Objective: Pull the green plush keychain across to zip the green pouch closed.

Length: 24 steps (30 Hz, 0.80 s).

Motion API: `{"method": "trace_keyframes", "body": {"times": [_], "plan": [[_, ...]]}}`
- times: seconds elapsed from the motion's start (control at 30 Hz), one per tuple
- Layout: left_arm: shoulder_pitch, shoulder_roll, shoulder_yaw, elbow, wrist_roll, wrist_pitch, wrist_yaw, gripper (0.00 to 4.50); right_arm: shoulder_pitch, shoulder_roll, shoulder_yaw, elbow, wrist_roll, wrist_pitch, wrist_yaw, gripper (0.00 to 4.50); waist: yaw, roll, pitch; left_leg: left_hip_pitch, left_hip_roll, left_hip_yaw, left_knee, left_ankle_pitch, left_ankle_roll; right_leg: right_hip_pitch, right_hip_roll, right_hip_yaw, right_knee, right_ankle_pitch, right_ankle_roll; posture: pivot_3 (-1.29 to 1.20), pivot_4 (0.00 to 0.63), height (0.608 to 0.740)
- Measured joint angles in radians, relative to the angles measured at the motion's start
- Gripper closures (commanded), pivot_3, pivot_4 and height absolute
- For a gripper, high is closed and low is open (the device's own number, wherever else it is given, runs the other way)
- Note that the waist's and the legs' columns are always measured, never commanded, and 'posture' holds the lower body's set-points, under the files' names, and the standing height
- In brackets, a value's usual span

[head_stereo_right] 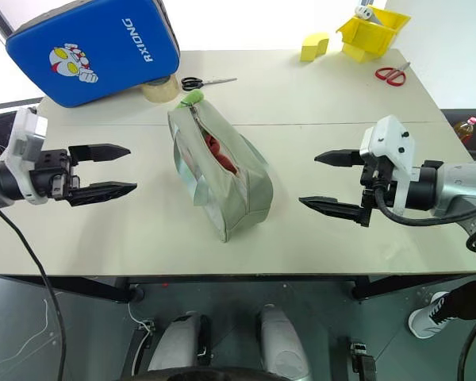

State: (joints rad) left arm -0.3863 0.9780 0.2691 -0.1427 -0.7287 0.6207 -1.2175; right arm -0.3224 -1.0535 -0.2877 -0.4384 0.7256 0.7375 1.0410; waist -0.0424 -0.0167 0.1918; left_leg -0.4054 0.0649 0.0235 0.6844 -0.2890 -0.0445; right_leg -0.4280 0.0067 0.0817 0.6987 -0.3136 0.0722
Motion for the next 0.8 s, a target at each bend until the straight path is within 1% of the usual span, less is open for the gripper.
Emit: {"method": "trace_keyframes", "body": {"times": [0.17,0.3,0.8], "plan": [[0.002,0.002,0.002,-0.017,-0.026,0.034,0.003,0.11,-0.017,0.0,0.019,0.012,-0.007,-0.007,0.005,0.0,0.0,0.0,0.0,0.0,0.0,0.0,0.0,0.0,0.0,0.0,0.0,0.0,0.0,0.0,0.0,0.0,0.15,0.737],[0.024,0.013,0.013,-0.025,-0.026,0.031,-0.009,0.11,-0.033,0.0,0.028,0.012,-0.006,-0.007,0.005,0.0,-0.001,0.0,0.0,0.0,0.0,0.0,0.0,0.0,0.0,0.0,0.0,0.0,0.0,0.0,0.0,0.0,0.15,0.737],[0.023,0.038,0.02,-0.015,-0.021,0.02,-0.052,0.11,-0.085,0.002,0.054,0.011,0.006,0.042,-0.032,0.0,0.0,0.0,0.0,0.0,0.0,0.0,0.0,0.0,0.0,0.0,0.0,0.0,0.0,0.0,0.0,0.0,0.15,0.737]]}}
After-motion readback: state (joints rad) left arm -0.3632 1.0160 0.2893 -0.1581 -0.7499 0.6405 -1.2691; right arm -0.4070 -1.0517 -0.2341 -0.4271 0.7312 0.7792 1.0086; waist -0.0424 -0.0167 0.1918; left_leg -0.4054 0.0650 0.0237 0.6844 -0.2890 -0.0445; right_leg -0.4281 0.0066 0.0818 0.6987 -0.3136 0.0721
